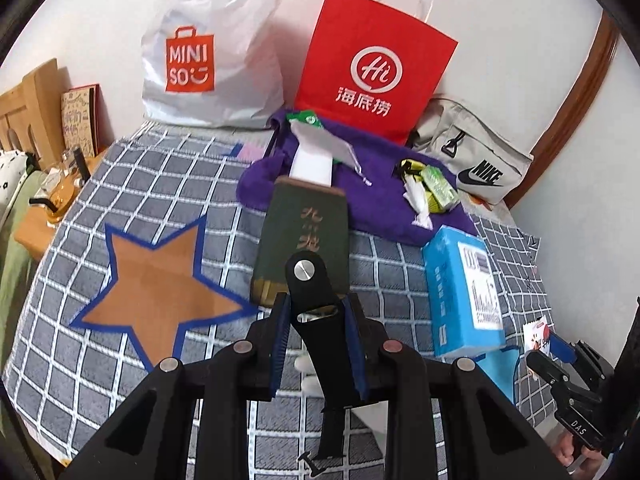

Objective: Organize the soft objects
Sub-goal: 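Carry the white glove and snack packet toward the purple towel with both grippers, then lower the snack packet onto the purple towel and open the right gripper while the left gripper holds the glove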

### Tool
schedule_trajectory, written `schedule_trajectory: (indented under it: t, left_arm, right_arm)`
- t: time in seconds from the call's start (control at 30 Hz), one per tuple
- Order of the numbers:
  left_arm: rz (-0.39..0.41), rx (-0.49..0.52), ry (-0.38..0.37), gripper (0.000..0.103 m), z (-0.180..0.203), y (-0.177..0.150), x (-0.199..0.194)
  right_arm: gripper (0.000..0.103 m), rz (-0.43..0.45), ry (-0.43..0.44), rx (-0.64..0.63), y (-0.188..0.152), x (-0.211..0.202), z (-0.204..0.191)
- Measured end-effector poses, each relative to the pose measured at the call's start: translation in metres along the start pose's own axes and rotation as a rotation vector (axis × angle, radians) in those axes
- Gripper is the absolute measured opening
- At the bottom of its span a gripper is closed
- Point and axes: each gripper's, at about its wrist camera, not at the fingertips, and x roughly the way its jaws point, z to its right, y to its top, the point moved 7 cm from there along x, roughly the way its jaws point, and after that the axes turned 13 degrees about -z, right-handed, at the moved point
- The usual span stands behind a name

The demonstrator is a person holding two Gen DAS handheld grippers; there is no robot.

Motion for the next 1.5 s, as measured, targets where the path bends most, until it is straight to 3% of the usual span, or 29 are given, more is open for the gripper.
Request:
schedule_trajectory:
  t: [0.77,1.5]
  left_arm:
    - [0.054,0.046,0.006,0.026,0.017,0.077,-0.017]
    - [0.002,0.062,-0.009,0.026,0.021,0.145,0.039]
  right_arm:
    - [0.044,0.108,0.002,-0.007,0.103,-0.009,0.015]
    - [0.044,0.049,-0.015,0.004,0.188,0.072,0.051]
